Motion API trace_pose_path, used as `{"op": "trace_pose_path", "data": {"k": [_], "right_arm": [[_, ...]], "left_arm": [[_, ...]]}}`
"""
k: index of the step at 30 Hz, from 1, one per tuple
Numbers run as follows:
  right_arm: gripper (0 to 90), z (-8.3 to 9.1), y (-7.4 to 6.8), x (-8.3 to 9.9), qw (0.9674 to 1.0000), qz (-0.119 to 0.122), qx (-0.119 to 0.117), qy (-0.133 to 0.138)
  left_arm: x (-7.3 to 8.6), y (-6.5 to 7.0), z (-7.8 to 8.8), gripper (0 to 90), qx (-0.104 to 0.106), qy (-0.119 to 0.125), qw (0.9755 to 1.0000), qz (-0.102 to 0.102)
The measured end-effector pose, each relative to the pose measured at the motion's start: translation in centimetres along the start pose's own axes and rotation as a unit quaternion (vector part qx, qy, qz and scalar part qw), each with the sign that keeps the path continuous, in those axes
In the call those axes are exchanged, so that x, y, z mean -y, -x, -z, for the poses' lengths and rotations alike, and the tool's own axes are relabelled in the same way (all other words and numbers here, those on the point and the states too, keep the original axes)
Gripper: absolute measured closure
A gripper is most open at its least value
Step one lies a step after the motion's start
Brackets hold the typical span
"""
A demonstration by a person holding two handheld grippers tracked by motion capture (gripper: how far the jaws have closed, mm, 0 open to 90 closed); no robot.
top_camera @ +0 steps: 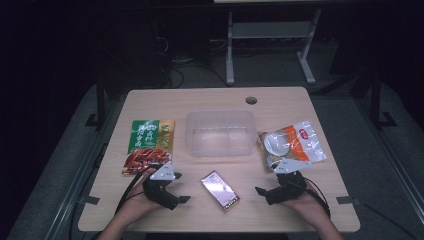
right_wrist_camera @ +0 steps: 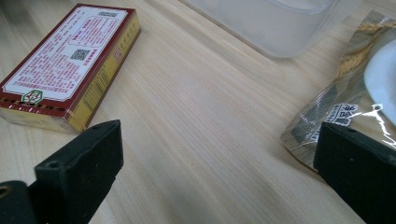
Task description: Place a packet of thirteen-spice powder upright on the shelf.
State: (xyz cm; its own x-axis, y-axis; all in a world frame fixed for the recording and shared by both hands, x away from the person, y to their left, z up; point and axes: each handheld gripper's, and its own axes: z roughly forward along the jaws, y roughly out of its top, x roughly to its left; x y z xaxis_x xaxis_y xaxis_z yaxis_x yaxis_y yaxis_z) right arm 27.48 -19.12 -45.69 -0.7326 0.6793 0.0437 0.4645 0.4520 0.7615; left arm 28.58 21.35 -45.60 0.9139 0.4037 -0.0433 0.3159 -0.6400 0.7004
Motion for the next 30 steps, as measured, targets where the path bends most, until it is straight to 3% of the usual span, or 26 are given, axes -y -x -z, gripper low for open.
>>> {"op": "trace_pose_path", "data": {"k": [3,5,11,16,19,21,30], "right_arm": [[2.8,-0.1,0.1,0.0,1.0,-0.007,-0.004,-0.003],[9.0,0.1,0.0,-0.1,0.9997,-0.013,-0.018,-0.008],[39.3,0.3,-0.9,-0.7,0.9978,-0.001,-0.065,-0.005],[73.6,0.0,-2.5,-1.9,0.9932,-0.002,-0.116,-0.008],[85.5,-0.5,-3.7,-2.6,0.9913,0.021,-0.129,-0.015],[89.7,-0.9,-4.5,-3.0,0.99,0.034,-0.136,-0.016],[89.8,-2.4,-6.6,-4.0,0.9849,0.052,-0.165,-0.014]], "left_arm": [[0.1,-0.2,0.0,14.1,0.001,0.001,1.0,0.006],[0.1,-0.2,0.0,14.1,0.001,0.001,1.0,0.005],[-0.1,-0.3,0.1,14.1,0.001,0.013,0.9997,0.019],[0.1,-0.1,0.3,14.1,0.004,0.016,0.9998,0.013],[0.0,-0.1,0.3,14.1,0.006,0.017,0.9997,0.014],[-0.2,0.1,0.1,14.2,0.011,0.022,0.9996,0.013],[-0.7,-0.2,-0.4,14.2,0.018,0.027,0.9993,0.016]]}}
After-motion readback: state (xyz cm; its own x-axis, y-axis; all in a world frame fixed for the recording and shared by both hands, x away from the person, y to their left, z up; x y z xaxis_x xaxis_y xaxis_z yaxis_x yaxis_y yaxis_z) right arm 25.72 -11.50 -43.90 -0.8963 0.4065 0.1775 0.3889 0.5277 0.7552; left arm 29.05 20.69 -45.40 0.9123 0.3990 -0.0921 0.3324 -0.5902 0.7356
